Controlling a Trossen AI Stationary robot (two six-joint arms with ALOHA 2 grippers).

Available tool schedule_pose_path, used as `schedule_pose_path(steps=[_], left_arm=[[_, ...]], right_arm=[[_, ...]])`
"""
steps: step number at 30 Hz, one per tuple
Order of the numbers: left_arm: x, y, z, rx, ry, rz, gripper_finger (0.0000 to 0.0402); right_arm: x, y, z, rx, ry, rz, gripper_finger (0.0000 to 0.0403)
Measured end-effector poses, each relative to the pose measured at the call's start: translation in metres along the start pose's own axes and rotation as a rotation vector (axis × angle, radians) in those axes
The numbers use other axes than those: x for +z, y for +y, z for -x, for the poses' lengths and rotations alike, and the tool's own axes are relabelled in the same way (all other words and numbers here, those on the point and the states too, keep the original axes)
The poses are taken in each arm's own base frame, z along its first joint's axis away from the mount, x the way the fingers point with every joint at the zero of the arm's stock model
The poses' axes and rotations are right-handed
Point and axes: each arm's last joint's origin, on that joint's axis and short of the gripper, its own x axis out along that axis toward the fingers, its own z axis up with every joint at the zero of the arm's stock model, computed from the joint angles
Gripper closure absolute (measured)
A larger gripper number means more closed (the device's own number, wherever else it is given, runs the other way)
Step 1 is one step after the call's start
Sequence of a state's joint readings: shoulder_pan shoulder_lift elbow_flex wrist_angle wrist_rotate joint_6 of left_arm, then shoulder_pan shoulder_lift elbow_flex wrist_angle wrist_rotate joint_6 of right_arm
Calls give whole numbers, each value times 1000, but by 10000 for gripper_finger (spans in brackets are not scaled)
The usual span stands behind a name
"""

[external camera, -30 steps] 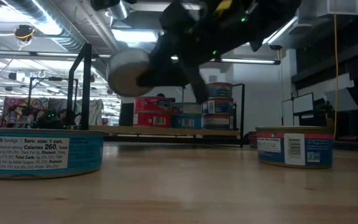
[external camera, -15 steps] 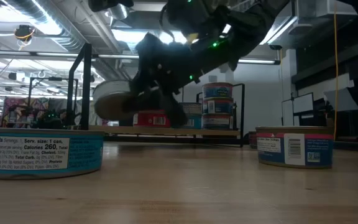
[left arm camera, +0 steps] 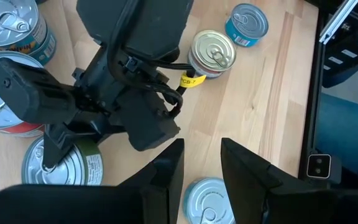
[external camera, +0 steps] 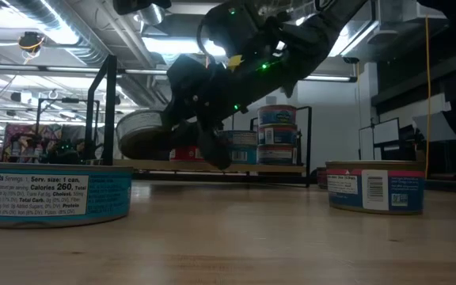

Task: Stack canned seafood by type on shelf
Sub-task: Put the green tuna can on the shelf

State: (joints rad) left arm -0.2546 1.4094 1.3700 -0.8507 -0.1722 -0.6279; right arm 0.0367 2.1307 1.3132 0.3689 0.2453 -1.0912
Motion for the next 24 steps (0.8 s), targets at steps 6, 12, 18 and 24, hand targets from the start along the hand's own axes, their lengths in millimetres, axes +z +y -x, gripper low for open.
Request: schedule_pose_path(steps=[6,12,18,24], left_arm=[[0,0,0,-1,-1,1,302],[0,0,0,-1,-2,1,302],[0,0,0,-1,-1,4,302],[0,0,0,-1,-2,5,301]], right_arm=[[-2,-1,-1,1,2,-16,261],[-2,-1,-1,6,2,-18,205],[-2,-1,-1,2,0,-21,151],[-10,-5,-3,-14,25,-51,137]])
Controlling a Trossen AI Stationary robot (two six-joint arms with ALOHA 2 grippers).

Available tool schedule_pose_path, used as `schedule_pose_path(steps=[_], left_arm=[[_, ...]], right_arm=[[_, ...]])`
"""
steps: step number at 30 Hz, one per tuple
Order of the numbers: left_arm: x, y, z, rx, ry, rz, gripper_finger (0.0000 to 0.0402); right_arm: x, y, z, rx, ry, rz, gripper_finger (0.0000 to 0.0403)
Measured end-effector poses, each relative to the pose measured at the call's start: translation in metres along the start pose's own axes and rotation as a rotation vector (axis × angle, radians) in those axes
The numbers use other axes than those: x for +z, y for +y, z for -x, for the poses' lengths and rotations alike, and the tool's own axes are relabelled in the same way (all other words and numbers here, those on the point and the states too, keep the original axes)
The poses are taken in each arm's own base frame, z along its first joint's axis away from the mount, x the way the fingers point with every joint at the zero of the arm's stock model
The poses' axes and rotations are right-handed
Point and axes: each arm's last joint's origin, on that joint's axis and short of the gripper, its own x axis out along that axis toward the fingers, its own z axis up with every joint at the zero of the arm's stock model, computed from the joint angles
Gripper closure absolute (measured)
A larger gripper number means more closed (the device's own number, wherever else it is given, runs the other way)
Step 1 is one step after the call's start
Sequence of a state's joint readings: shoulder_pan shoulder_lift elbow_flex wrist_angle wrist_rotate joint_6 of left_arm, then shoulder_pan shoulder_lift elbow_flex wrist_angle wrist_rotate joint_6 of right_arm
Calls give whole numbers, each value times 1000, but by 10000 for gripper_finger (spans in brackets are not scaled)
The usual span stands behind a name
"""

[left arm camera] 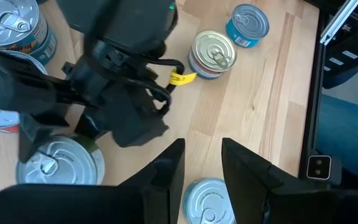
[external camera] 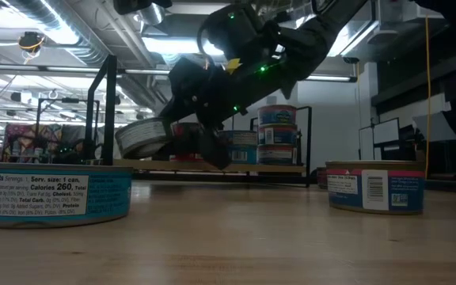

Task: Stack canned seafood by type on shelf
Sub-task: Put the green tuna can on the shelf

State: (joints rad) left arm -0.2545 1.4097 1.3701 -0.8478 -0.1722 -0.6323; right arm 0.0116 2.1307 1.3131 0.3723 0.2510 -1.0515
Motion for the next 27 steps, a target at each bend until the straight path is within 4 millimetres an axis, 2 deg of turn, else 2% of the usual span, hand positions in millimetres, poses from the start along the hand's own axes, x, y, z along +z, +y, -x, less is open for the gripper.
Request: schedule_pose_path(steps=[6,11,16,27], left_arm=[[1,-1,0,-10,-13,3,301],[2,-2,0,-17,-23,5,302],[2,-2,0,-17,-23,5,302],[2,-2,0,-17,-22,5,302]], right_arm=[[1,-14,-2,-30,-4,-117,137],[9,-26,-3,-33,-8,-122,137],[5,-28,-4,14,46,-105,136],[-2,-33,-5,-62,146,-107,136]])
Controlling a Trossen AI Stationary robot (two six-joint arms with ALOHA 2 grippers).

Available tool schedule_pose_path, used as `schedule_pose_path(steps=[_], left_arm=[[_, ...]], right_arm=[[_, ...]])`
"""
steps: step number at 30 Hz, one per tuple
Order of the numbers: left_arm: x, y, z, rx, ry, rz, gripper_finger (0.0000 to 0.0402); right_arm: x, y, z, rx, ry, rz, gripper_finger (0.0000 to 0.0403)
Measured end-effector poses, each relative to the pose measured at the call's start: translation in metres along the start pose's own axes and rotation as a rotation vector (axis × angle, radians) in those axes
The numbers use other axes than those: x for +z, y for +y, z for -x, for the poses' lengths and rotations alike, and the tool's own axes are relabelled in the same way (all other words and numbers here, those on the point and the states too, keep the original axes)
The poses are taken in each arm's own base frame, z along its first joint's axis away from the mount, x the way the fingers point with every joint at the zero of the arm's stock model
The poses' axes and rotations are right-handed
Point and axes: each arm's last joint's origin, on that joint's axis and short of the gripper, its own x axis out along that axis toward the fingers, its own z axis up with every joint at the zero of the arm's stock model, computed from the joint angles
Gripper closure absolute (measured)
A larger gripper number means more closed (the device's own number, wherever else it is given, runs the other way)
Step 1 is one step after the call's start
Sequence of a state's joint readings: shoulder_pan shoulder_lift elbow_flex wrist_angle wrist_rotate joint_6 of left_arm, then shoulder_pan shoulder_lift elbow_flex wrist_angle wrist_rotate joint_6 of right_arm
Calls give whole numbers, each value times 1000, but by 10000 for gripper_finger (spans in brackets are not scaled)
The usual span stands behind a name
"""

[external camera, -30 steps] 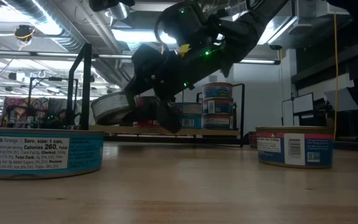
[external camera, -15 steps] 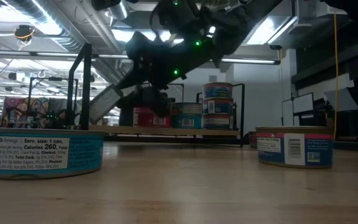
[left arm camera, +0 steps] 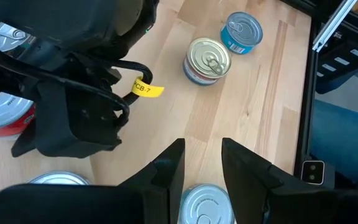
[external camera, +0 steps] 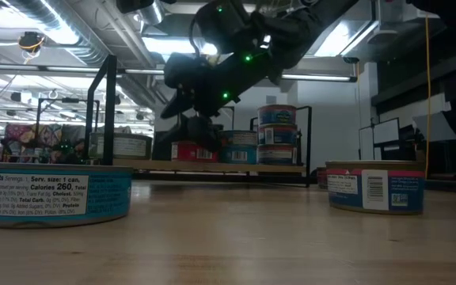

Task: Stack canned seafood by type on shelf
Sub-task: Put the green tuna can on the shelf

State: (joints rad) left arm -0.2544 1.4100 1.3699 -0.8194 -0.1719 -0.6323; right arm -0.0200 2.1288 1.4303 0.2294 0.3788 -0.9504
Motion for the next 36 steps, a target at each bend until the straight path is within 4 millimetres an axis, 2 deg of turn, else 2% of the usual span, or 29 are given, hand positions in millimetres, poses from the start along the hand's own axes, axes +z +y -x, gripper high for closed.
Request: schedule_pose_path(steps=[4,9,15,19,23,27,32,36], left_arm=[[-1,1,2,-4,14,-4,302],[-7,4,21,-55,67,56,302],[-35,11,43,53,246,195,302],[-54,12,48,176,319,236,302],[-74,11,37,253,328,247,302],[-96,16,18,341,300,289,302],[-121,29,-11,399,275,348,302],[-134,42,-29,432,243,405,302]], right_arm=[[3,2,1,1,-7,2,136],[8,5,4,9,-22,8,136],[14,10,7,12,-30,17,136],[19,14,10,14,-34,24,136],[24,17,12,11,-35,30,136],[28,21,16,-13,-7,38,136],[32,24,19,-53,41,49,136],[37,28,23,-62,49,101,136]])
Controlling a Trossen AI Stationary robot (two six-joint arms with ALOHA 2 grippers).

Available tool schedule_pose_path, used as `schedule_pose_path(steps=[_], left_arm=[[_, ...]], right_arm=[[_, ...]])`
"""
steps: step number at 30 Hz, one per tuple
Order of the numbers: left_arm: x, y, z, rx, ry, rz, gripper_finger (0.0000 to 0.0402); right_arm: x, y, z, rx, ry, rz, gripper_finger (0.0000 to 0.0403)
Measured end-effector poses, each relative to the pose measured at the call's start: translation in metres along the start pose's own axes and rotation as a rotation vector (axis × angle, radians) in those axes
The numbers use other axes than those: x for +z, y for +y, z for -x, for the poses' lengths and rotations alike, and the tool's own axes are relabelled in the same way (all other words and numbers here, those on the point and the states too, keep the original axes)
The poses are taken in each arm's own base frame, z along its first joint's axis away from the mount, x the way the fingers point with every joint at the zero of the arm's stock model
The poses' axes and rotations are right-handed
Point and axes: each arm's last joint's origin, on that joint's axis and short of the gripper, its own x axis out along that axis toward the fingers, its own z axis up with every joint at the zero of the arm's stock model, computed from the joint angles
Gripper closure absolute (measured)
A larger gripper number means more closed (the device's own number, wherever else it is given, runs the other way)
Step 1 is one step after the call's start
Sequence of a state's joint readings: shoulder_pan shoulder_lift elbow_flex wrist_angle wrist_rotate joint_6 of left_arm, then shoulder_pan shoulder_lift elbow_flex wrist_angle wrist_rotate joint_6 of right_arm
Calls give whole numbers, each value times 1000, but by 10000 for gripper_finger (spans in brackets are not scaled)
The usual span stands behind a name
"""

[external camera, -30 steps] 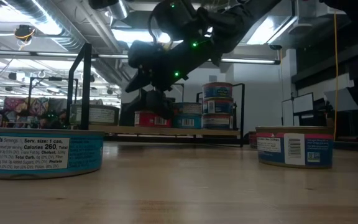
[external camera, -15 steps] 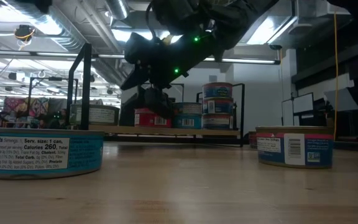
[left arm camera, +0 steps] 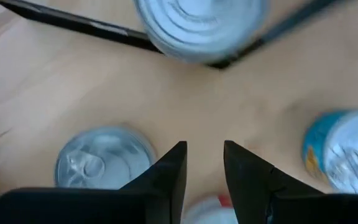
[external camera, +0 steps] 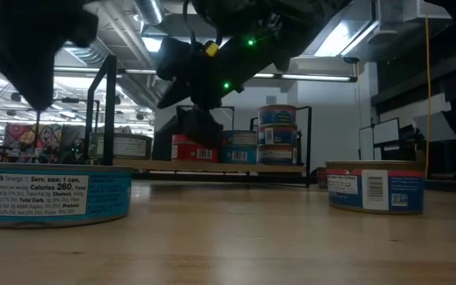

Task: Stack canned seafood by type on shelf
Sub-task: Put the green tuna can on the shelf, then stack the green tuna can on top of the green tuna can on the shelf

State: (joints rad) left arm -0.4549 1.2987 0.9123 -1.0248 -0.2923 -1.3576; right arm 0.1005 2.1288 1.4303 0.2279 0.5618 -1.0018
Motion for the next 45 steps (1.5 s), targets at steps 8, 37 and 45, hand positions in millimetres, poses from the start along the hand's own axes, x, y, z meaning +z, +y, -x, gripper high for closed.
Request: schedule_pose_path(steps=[8,37,45], left_arm=[[10,10,-25,34,-104,85,302],[18,12,-34,5,-106,113,302],[2,6,-24,-36,93,46,302]], right_arm=[[11,7,8,-9,-2,40,136],[11,9,11,-32,64,54,136],[6,16,11,14,123,51,136]])
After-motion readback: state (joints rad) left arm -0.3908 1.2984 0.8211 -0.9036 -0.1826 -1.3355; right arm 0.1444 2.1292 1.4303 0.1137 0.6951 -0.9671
